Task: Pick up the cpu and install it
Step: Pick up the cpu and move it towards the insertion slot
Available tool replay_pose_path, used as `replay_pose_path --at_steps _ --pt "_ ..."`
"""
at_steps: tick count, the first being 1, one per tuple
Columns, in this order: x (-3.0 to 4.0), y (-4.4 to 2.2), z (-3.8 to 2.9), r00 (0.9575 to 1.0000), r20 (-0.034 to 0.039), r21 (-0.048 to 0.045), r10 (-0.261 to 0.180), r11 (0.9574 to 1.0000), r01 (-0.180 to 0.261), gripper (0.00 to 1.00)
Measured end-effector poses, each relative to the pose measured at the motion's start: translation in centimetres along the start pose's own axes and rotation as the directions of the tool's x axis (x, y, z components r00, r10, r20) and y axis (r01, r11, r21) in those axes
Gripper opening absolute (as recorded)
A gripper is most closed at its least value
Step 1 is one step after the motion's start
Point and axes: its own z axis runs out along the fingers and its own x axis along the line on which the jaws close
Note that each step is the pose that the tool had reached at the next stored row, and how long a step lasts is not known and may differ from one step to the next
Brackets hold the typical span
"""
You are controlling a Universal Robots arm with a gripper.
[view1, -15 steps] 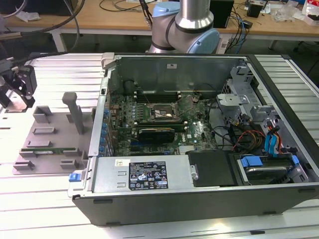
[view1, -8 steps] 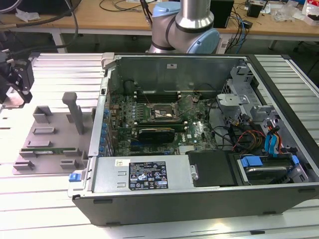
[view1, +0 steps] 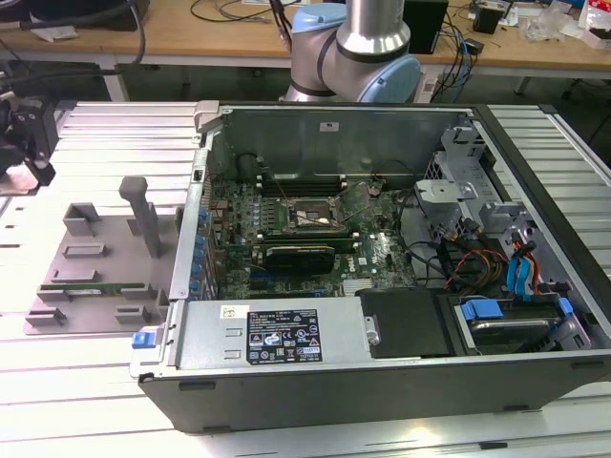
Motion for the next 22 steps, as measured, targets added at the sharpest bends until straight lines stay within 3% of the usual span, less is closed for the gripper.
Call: replay_pose_path --at_steps 5,11,14,20,22 --pt "-0.06 0.09 -2.12 1.0000 0.0000 0.0000 0.000 1.0000 0.000 0.55" --pt "-0.09 0.16 -3.42 1.0000 0.0003 -0.0001 0.000 1.0000 0.000 0.55" --pt "-0.13 0.22 -4.80 1.0000 0.0004 0.0000 0.000 1.0000 0.000 0.55" --pt "-0.21 0.24 -5.03 1.0000 0.0001 0.0002 0.000 1.0000 0.000 0.55" --pt "-0.77 0.23 -5.00 1.0000 0.0003 0.0000 0.000 1.0000 0.000 0.55"
